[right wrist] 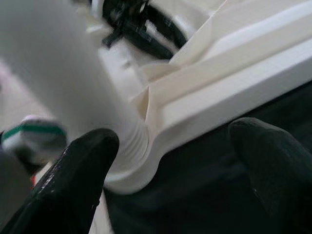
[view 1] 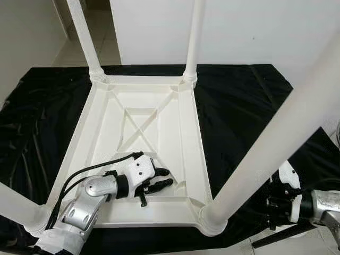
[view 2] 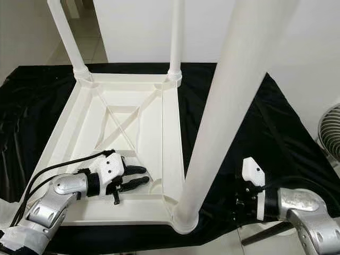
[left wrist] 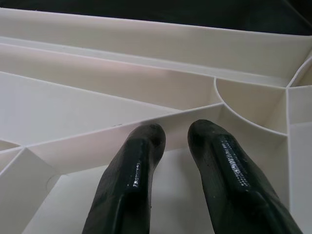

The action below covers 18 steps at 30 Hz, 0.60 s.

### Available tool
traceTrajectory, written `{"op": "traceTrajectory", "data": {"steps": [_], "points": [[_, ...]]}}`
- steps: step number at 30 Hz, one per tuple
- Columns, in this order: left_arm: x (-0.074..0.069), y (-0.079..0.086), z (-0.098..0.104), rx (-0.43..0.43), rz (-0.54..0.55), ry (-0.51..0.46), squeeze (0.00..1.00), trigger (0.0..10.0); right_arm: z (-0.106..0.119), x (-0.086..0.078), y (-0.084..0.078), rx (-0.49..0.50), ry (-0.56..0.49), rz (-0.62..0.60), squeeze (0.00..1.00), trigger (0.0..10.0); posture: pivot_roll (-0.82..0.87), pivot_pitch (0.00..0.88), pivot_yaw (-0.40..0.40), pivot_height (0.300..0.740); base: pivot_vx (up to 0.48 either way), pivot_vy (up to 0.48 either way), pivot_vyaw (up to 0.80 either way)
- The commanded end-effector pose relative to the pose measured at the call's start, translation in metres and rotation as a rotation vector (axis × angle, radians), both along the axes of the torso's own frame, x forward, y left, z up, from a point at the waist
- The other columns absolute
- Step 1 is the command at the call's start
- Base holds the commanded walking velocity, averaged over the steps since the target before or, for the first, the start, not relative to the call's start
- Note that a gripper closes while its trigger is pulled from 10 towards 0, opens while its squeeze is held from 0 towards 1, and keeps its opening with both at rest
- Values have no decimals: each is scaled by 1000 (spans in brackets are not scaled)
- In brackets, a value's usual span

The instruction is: Building children table

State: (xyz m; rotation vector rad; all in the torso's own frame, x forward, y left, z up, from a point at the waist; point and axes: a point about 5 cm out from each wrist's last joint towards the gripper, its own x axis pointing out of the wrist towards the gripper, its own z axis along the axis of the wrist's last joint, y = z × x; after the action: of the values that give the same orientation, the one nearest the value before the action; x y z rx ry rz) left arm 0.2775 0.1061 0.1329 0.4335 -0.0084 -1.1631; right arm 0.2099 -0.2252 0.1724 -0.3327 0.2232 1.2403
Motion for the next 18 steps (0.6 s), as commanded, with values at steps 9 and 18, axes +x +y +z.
{"op": "traceTrajectory", "data": {"steps": [9,18], "points": [[3,13,-6,24,122,-6,0,10000,2,-13,8,-8,50,145,0,10000,-31,167,44,740,0,0,0],[-1,17,0,25,109,-10,0,10000,12,6,37,83,-86,182,0,10000,-5,156,28,740,0,0,0]]}}
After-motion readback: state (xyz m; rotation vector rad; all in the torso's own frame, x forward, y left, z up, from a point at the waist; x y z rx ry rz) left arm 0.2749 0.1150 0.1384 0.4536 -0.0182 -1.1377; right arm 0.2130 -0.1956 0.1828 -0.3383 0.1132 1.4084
